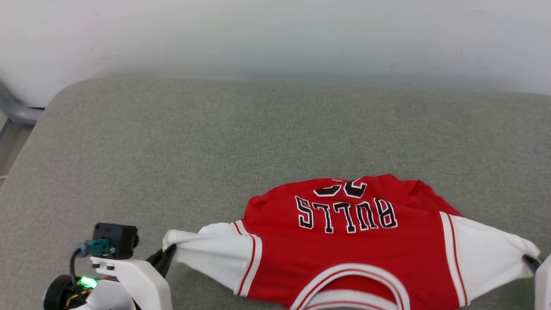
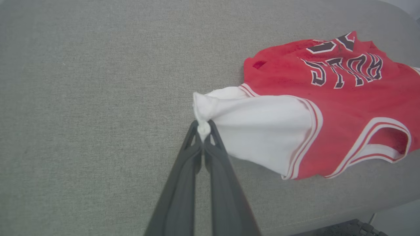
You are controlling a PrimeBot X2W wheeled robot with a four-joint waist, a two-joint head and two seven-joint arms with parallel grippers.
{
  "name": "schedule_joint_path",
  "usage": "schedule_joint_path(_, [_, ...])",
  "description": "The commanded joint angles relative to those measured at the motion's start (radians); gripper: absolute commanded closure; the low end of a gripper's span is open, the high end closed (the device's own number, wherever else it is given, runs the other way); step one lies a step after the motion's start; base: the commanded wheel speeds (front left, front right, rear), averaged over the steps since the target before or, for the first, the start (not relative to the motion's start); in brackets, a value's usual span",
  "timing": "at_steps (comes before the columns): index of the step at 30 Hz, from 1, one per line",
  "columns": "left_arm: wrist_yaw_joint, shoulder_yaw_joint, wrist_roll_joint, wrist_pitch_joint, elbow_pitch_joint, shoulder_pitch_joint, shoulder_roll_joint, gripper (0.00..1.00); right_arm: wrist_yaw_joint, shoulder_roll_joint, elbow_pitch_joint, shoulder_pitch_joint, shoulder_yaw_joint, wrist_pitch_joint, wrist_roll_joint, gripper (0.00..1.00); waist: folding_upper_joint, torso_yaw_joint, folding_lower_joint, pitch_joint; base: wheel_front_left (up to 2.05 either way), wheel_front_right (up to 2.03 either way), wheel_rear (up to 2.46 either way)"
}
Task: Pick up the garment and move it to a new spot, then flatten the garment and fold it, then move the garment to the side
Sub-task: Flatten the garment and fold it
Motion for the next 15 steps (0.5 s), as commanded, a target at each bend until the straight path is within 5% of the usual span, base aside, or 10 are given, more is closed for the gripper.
schedule_joint_path(1, [-0.003,0.016,-0.005,-0.015,-0.011,-0.003,0.008,1.00,-0.001,-0.016,-0.025,-0.001,-0.018,-0.003,0.015,1.00,0.0000,-0.012,0.0000,-0.027,0.00,0.00,0.00])
schedule_joint_path(15, [-0.038,0.119,-0.003,-0.073,-0.137,-0.160,0.092,1.00,-0.002,-0.108,-0.202,-0.213,-0.091,0.010,0.097,1.00,0.0000,-0.054,0.0000,-0.096,0.00,0.00,0.00])
